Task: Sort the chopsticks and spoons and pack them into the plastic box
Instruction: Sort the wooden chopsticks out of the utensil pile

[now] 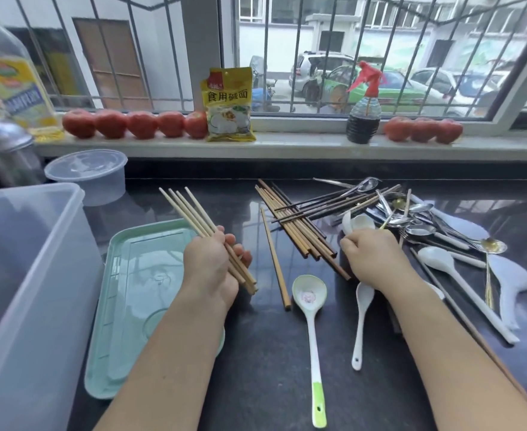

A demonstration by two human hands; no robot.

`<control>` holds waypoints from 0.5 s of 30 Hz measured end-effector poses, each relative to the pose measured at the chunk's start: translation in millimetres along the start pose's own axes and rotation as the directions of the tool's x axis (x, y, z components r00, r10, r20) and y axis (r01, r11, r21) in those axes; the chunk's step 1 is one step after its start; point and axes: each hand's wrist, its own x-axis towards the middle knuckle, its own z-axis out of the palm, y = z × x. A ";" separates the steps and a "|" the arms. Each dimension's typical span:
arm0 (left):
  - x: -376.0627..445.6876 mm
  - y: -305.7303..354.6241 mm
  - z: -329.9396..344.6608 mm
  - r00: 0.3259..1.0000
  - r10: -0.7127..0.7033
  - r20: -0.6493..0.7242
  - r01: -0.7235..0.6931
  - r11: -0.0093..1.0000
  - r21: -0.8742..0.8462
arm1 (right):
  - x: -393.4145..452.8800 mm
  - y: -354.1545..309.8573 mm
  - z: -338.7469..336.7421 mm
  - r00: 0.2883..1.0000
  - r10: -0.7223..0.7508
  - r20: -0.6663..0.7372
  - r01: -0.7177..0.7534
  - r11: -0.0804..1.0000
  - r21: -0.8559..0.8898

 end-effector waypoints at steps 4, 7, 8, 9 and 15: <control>-1.9 -0.5 0.1 1.000 0.009 -0.002 -0.009 1.000 0.017 | 2.2 4.0 -4.9 0.999 -0.033 -0.022 0.033 0.999 0.005; -2.9 -1.3 0.7 1.000 0.005 0.004 -0.005 0.999 0.033 | 3.7 -0.7 1.7 0.972 -0.187 -0.145 0.188 0.982 -0.002; -3.8 -1.6 0.8 1.000 -0.001 0.012 0.000 0.999 0.040 | 3.3 -3.5 4.2 0.959 -0.250 -0.135 0.248 0.968 -0.032; -4.8 -1.9 1.3 1.000 -0.009 0.024 0.008 0.999 0.050 | 0.9 -8.0 5.1 0.954 -0.289 -0.081 0.284 0.957 -0.061; -14.6 -1.4 1.4 0.979 -0.086 0.186 0.060 0.988 0.143 | -4.3 -19.0 5.9 0.930 -0.368 -0.007 0.368 0.929 0.037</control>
